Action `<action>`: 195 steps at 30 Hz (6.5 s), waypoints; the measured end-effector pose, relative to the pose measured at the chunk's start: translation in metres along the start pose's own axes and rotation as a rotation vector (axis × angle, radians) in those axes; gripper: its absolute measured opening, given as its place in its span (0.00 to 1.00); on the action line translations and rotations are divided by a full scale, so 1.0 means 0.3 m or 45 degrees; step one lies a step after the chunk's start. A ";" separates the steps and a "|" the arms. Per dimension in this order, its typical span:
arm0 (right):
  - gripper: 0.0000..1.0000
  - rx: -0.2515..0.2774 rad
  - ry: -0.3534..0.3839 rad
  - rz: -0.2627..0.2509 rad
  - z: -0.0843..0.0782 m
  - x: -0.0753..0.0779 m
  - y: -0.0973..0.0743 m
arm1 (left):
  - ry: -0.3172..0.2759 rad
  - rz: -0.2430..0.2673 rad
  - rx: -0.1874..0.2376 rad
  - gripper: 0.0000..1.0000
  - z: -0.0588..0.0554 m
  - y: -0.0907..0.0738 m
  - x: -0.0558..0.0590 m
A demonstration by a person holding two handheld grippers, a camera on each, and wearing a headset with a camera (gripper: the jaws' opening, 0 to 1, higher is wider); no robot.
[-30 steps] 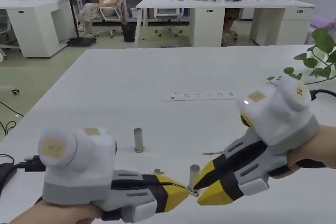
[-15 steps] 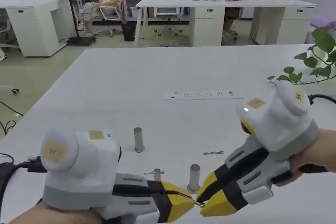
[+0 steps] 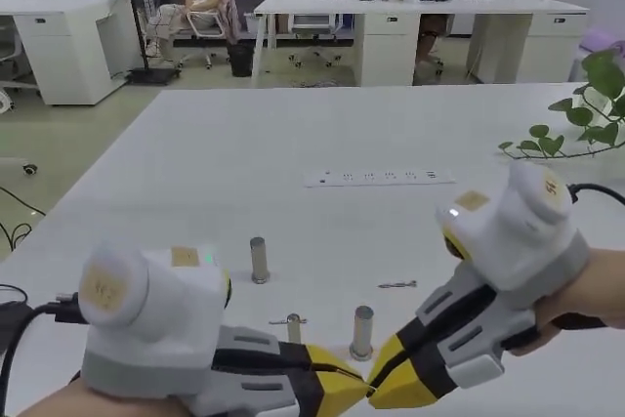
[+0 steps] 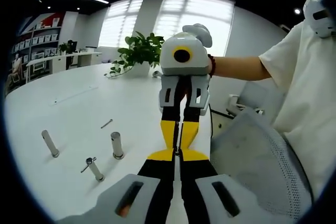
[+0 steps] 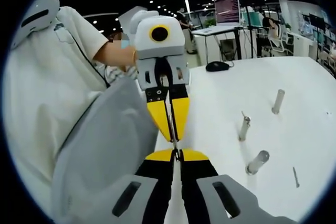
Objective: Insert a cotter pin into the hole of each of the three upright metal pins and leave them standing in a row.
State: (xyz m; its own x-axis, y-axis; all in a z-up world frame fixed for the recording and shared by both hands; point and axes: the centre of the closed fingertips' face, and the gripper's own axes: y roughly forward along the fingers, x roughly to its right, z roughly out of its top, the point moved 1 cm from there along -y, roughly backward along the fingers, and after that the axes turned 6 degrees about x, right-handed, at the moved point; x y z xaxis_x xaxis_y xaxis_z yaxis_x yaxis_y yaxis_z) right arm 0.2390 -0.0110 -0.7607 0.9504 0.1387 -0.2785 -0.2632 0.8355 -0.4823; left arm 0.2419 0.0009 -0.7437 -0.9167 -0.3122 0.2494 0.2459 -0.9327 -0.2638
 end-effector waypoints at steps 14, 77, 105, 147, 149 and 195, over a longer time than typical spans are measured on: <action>0.03 -0.096 -0.138 -0.053 -0.012 0.006 -0.006 | 0.054 0.051 -0.003 0.02 -0.010 0.013 -0.010; 0.03 -0.577 -0.231 -0.480 -0.199 0.352 -0.199 | -0.030 0.809 0.002 0.26 -0.129 0.179 -0.342; 0.03 -0.640 -0.271 -0.451 -0.204 0.407 -0.168 | -0.061 0.856 0.013 0.14 -0.146 0.234 -0.409; 0.03 -0.638 -0.301 -0.433 -0.141 0.409 -0.116 | -0.048 0.880 -0.001 0.11 -0.159 0.232 -0.421; 0.04 -0.633 -0.298 -0.435 -0.138 0.409 -0.111 | -0.048 0.879 -0.001 0.11 -0.159 0.232 -0.421; 0.07 -0.575 -0.283 -0.456 -0.114 0.400 -0.106 | -0.053 0.888 -0.006 0.11 -0.160 0.231 -0.418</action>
State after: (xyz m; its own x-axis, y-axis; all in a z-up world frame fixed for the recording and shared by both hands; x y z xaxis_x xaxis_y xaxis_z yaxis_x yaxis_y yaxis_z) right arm 0.3559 -0.0391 -0.8071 0.9918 0.0393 0.1217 0.0803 0.5495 -0.8316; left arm 0.3589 -0.0158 -0.8379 -0.5326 -0.8445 0.0558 0.7710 -0.5113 -0.3796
